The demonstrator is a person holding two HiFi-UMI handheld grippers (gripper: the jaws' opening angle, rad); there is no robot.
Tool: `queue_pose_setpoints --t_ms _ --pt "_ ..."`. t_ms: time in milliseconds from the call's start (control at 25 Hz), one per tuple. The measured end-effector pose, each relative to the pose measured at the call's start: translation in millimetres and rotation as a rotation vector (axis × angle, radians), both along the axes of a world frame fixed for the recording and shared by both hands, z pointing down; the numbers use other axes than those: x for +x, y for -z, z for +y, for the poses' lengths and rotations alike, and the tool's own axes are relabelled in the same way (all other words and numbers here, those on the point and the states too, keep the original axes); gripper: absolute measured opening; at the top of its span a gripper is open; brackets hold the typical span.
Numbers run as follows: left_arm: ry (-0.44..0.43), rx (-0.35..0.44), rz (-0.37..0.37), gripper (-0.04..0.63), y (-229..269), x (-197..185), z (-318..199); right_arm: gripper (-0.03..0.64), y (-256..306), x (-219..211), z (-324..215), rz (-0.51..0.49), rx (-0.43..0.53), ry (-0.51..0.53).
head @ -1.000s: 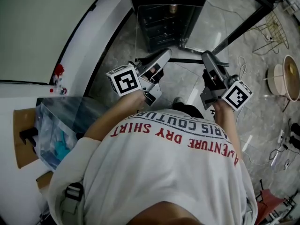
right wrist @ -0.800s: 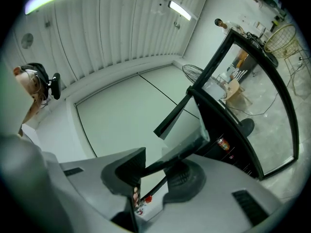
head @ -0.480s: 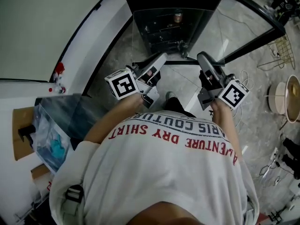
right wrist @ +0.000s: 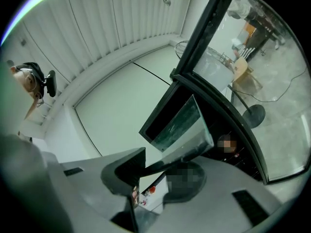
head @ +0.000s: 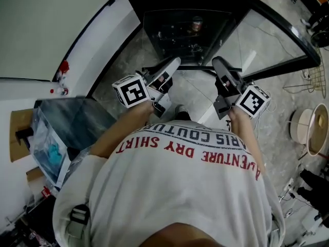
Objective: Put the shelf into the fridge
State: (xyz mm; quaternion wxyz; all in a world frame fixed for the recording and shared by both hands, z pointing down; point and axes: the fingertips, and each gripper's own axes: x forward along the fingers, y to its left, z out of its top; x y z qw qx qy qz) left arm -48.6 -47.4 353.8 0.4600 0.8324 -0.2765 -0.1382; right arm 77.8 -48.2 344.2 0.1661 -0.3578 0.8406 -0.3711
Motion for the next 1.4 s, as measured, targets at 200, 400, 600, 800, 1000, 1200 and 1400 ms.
queue_pose_setpoints --t_ms 200,400,600,800,1000,1200,1400 --pt "0.036 -0.001 -0.006 0.095 -7.9 -3.3 2.3 0.114 -8.8 -3.7 -2.9 -0.004 -0.008 0.039" --pt "0.055 -0.004 -0.010 0.095 -11.8 -4.4 -1.2 0.115 -13.6 -4.5 -8.0 0.008 -0.018 0.055" --pt "0.038 -0.014 -0.020 0.095 -14.3 -2.9 1.6 0.114 -13.3 -3.2 -4.4 0.009 -0.023 0.044" --pt "0.040 -0.011 -0.020 0.097 -15.8 -1.5 -6.9 0.114 -18.5 -1.9 -12.0 0.007 -0.030 0.044" --pt "0.042 -0.034 -0.019 0.097 -35.0 6.6 -54.5 0.114 -38.1 4.6 -61.5 0.002 -0.053 0.055" --pt "0.051 -0.054 -0.024 0.098 -44.2 9.2 -79.9 0.114 -47.7 9.8 -87.3 0.008 -0.077 0.050" --pt "0.041 -0.078 -0.025 0.099 -53.3 10.8 -108.5 0.115 -57.0 10.0 -116.1 -0.002 -0.098 0.045"
